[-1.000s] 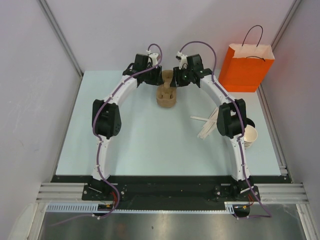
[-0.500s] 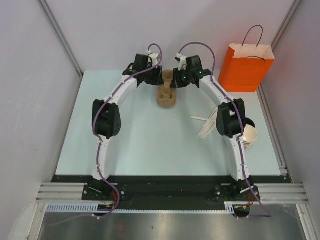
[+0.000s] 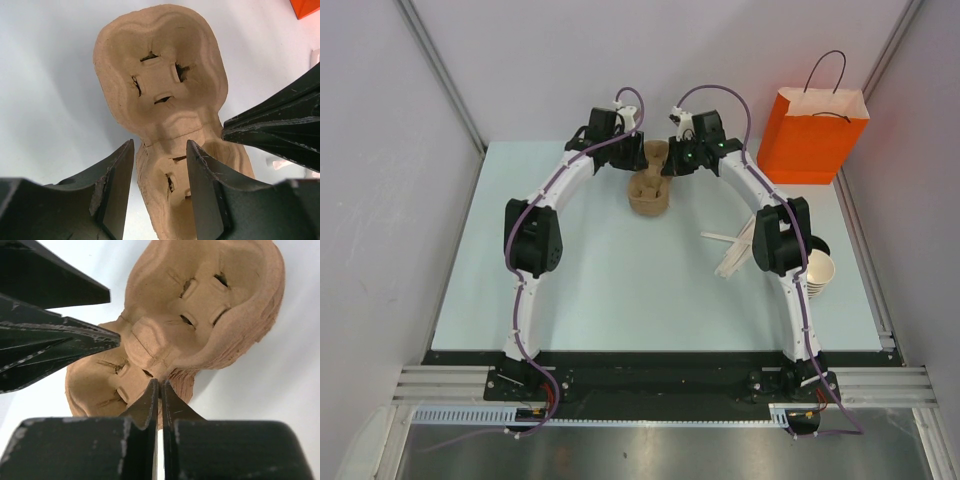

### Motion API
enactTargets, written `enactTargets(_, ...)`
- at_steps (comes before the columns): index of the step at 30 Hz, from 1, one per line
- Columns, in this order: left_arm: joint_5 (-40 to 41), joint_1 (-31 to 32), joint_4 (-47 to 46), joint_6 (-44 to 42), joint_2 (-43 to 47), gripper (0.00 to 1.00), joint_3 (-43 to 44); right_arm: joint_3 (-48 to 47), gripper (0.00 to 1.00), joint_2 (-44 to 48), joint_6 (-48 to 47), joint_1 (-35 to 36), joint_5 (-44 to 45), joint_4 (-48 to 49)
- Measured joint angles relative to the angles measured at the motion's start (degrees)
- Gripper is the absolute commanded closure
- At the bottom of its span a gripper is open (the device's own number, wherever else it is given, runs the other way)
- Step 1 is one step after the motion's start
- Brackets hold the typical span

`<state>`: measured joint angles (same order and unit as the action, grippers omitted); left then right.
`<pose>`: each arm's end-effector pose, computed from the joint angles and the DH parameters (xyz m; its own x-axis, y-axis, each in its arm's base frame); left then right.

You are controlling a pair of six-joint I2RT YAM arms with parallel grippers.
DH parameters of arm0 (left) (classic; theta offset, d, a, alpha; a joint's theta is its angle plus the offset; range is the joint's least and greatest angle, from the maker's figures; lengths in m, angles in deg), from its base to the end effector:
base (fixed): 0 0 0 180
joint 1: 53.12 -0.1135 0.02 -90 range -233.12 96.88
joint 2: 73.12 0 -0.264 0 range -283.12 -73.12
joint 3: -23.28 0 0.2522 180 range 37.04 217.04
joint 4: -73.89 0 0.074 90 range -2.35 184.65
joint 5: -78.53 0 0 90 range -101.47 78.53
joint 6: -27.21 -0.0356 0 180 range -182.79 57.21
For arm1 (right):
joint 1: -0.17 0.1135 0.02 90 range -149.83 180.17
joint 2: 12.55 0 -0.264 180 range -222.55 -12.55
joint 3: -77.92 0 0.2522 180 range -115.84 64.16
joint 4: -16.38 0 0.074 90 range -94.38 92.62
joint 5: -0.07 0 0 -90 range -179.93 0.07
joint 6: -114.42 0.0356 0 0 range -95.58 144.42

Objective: Pack the takeout coffee

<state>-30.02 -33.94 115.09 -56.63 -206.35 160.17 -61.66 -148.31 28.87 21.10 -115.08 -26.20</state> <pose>0.5044 -0.1874 0.2563 -0.6312 0.1118 -0.7675 0.4848 0.8293 -0.2778 0.5023 0.2083 0.2480 -0.6321 -0.1666 -0.7568 -0.5856 0.7422 0.3258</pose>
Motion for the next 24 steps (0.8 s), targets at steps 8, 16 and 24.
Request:
enactTargets(8, -1.92, -1.2, -2.82, 1.4, 0.66, 0.47, -2.54, 0.0, 1.0, 0.0, 3.1, -1.25, -5.55, 0.98)
enactTargets(16, -2.86, -2.75, -4.59, 3.1, 2.89, 0.48, -5.22, 0.0, 1.0, 0.0, 6.01, -2.21, -9.49, 2.23)
enactTargets(24, -4.42, -2.86, -5.25, 4.39, 3.82, 0.48, -5.27, 0.0, 1.0, 0.0, 6.62, -2.19, -10.51, 3.26)
